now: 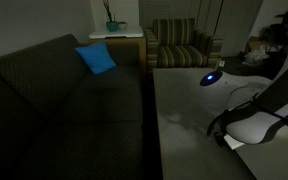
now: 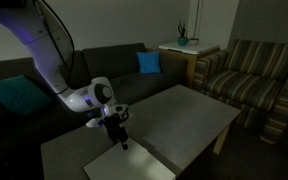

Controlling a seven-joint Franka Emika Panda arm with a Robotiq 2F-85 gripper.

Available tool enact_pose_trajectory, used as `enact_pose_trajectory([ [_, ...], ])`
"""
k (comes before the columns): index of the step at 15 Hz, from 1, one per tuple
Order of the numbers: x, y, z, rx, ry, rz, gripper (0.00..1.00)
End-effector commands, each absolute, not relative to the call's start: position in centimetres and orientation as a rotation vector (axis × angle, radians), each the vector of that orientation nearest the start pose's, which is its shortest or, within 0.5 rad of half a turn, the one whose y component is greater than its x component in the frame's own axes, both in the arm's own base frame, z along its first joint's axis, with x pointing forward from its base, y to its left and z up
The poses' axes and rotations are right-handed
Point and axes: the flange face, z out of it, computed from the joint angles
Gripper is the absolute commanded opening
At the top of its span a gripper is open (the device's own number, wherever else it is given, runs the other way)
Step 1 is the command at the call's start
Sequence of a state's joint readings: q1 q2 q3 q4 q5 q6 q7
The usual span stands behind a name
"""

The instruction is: Close the book

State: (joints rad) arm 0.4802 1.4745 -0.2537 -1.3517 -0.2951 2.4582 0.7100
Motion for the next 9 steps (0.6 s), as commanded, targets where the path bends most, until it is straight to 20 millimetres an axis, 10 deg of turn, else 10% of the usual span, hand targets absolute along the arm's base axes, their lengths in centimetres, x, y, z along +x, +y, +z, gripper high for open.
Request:
enact_pose_trajectory([
  [1,56.5,12.8,-16.5,2.489,-0.024,-0.104,1.00],
  [9,57.1,13.9,-14.6,2.355,-0.023,-0.112,1.00],
])
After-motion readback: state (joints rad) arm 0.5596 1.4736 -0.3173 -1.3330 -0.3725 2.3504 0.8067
